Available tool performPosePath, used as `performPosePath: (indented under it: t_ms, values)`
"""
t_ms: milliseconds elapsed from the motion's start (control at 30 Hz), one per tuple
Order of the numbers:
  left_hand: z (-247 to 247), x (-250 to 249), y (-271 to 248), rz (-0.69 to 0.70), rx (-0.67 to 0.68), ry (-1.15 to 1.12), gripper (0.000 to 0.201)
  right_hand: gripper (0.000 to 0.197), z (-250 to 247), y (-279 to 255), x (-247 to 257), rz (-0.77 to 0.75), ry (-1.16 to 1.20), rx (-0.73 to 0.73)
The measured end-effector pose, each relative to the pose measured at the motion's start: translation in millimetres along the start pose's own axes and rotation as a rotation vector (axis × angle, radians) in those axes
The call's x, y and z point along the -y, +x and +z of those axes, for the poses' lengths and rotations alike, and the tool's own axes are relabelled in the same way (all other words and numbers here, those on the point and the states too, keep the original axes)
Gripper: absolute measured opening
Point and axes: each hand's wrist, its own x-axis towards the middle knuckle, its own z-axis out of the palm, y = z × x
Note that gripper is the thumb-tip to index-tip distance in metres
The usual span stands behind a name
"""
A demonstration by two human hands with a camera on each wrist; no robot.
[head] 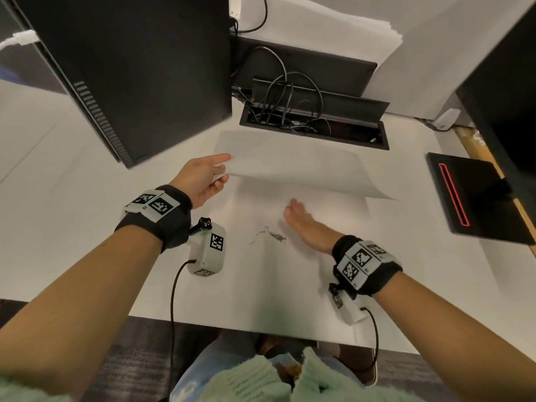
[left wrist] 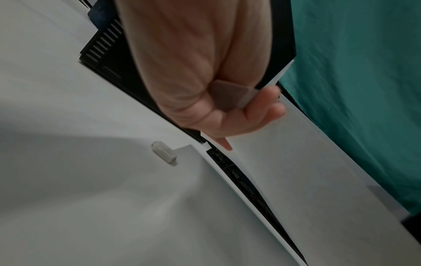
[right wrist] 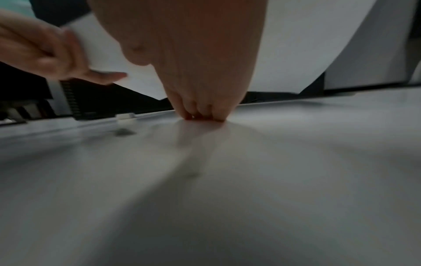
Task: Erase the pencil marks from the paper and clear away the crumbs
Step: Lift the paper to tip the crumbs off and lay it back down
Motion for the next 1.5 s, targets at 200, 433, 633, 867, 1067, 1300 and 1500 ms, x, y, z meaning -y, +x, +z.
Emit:
performPosePath:
  t_ms: [200,433,633,867,1067,1300,1500]
  values:
    - [10.2,-3.9,-4.4,0.013,0.013,0.001,0.037,0.067,1.1,-12.1,4.5,-0.055,0.232,-0.115]
    - [14.7,-5.8,-8.9,0.022,-0.01,-0.022,0.036,0.054,-24.4,6.6,-4.6,0.206,-0.064,-0.215]
    - [17.7,-6.3,-8.7,0.018,-0.024,-0.051,0.036,0.059,10.1,-20.8,15.2,-0.013,0.175,-0.077]
    - [19.8,-4.5,-8.8,0.011,-0.035,-0.056,0.036,0.067,-57.8,-12.4,-68.5,0.378,0.105,-0.505]
    - [24.2,1.1,-5.1,-0.011,-0.023,-0.036,0.037,0.07,-23.8,2.3,-55.1,0.315,-0.112,-0.331]
    - [26.0,3.8,-4.0,-0.016,-0.021,-0.033,0.037,0.063,28.5,-8.9,10.7,-0.015,0.182,-0.006]
    - [23.5,3.0,-7.9,-0.008,-0.036,-0.039,0.039,0.059,-31.9,-10.2,-21.9,0.139,0.239,-0.322]
